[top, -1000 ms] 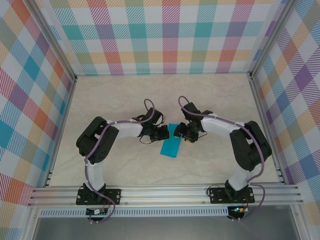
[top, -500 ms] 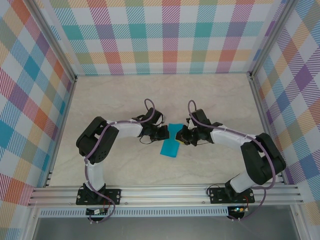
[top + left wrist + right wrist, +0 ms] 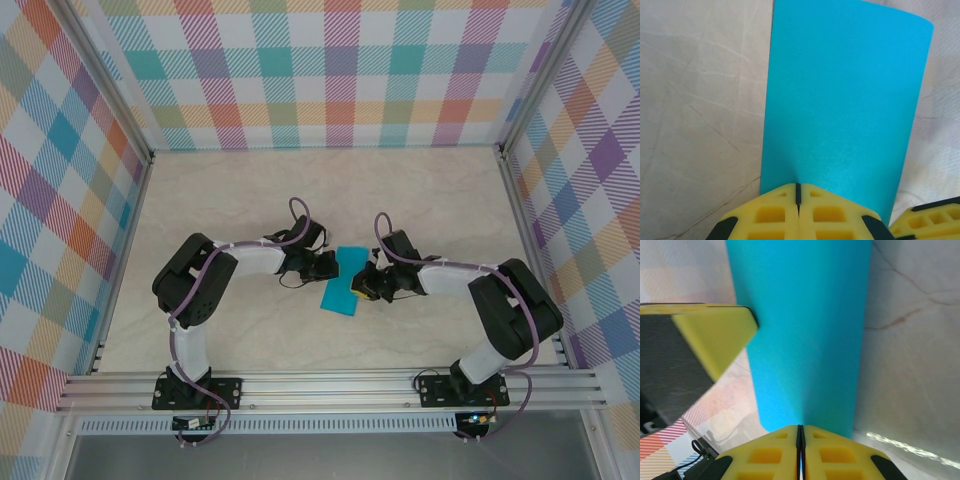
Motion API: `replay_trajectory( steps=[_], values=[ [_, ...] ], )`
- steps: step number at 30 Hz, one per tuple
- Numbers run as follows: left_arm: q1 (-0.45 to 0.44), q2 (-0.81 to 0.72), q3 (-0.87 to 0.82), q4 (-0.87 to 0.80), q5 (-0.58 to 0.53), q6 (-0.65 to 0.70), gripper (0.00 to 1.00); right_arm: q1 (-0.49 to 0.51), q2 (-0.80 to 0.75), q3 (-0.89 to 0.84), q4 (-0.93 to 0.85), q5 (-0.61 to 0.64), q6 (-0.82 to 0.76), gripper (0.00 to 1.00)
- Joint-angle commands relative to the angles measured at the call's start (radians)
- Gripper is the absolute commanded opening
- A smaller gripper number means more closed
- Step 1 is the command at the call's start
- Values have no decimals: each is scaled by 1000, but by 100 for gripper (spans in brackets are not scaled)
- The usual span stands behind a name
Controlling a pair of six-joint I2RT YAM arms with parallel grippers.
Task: Fold a paper plane with a square sheet of paper (pick it up from the middle)
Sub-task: Fold the square sheet of paper in half at the center of the table.
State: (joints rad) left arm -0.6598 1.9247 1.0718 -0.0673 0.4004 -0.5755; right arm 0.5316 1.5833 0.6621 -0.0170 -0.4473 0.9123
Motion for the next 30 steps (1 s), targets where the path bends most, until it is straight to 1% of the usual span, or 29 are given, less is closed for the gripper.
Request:
replay_trajectory(
  steps=[1, 11, 14, 17, 22, 30],
  values=[
    [-12, 40, -40, -63, -42, 25, 0, 0, 12, -31, 29, -10, -13, 11],
    [-12, 43, -44, -62, -43, 29, 0, -7, 45, -87, 37, 35, -23, 12],
    [-12, 43, -45, -62, -42, 31, 0, -8, 29, -94, 56, 22, -18, 12],
    [-12, 43, -45, -63, -42, 32, 0, -9, -29, -94, 67, 9, -19, 11],
    [-12, 39, -51, -60, -43, 31, 0, -8, -109, -109, 141, -55, -10, 12],
    [-12, 41, -50, -60, -41, 32, 0, -7, -37, -143, 213, -105, -3, 12]
  ],
)
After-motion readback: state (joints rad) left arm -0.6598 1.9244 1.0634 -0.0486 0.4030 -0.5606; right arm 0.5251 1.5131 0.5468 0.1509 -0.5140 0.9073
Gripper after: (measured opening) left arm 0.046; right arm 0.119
